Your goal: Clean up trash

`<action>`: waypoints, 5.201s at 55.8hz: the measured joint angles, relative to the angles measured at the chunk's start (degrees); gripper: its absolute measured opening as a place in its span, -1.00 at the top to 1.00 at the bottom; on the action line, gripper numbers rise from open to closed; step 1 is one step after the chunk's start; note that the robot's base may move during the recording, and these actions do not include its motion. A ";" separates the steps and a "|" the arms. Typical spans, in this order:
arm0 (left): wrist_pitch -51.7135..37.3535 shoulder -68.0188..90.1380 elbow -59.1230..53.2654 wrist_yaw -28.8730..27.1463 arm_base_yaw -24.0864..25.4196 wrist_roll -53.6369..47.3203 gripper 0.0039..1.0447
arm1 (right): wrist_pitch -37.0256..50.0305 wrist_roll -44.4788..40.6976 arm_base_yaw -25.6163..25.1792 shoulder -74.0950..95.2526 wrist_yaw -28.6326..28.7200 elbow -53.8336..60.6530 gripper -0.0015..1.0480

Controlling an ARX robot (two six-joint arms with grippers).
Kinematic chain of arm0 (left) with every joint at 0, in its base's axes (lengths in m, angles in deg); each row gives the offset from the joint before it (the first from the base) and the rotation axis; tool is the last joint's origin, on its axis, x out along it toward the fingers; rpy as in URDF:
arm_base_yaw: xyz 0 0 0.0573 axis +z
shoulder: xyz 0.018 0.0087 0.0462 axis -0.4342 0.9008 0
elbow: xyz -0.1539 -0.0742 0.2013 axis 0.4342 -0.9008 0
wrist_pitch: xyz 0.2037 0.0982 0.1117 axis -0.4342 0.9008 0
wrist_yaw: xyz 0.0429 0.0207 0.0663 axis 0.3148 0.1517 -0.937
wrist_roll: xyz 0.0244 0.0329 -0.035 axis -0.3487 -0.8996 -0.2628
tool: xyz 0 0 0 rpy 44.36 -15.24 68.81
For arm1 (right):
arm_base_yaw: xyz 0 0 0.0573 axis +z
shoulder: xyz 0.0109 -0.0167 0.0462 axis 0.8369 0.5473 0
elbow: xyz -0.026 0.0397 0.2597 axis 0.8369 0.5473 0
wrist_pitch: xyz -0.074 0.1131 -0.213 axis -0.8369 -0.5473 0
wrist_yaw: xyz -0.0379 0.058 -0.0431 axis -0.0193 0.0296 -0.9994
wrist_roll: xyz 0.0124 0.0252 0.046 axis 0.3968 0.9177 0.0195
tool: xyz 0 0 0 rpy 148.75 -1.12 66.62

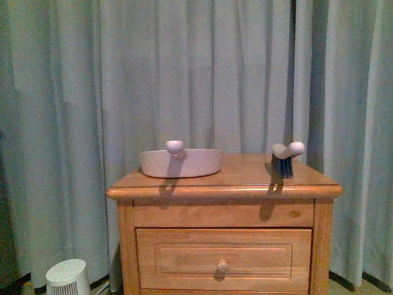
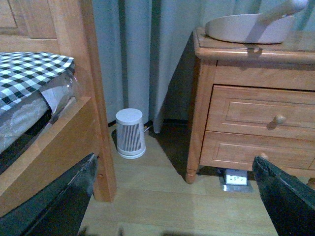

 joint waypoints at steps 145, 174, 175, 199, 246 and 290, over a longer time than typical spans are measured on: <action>0.00 -0.04 0.00 0.00 0.00 0.00 -0.86 | -0.02 0.00 0.00 -0.02 0.00 0.00 -0.86; 10.29 50.60 37.33 8.87 -7.85 -2.14 -0.86 | 0.00 0.00 0.00 -0.02 0.00 0.00 -0.86; 11.56 52.50 39.69 8.61 -8.92 -2.56 -0.86 | 0.00 0.00 0.00 -0.02 0.00 0.00 -0.86; 21.90 89.64 74.64 -4.81 -25.77 -1.99 -0.86 | 0.00 0.00 0.00 -0.02 0.02 0.00 -0.86; 23.37 111.58 85.96 -12.09 -28.20 0.85 -0.86 | 0.00 0.00 0.00 -0.02 0.02 0.00 -0.86; 23.45 115.93 87.78 -13.46 -27.19 2.99 -0.69 | 0.00 0.00 0.00 -0.02 0.02 0.00 -0.86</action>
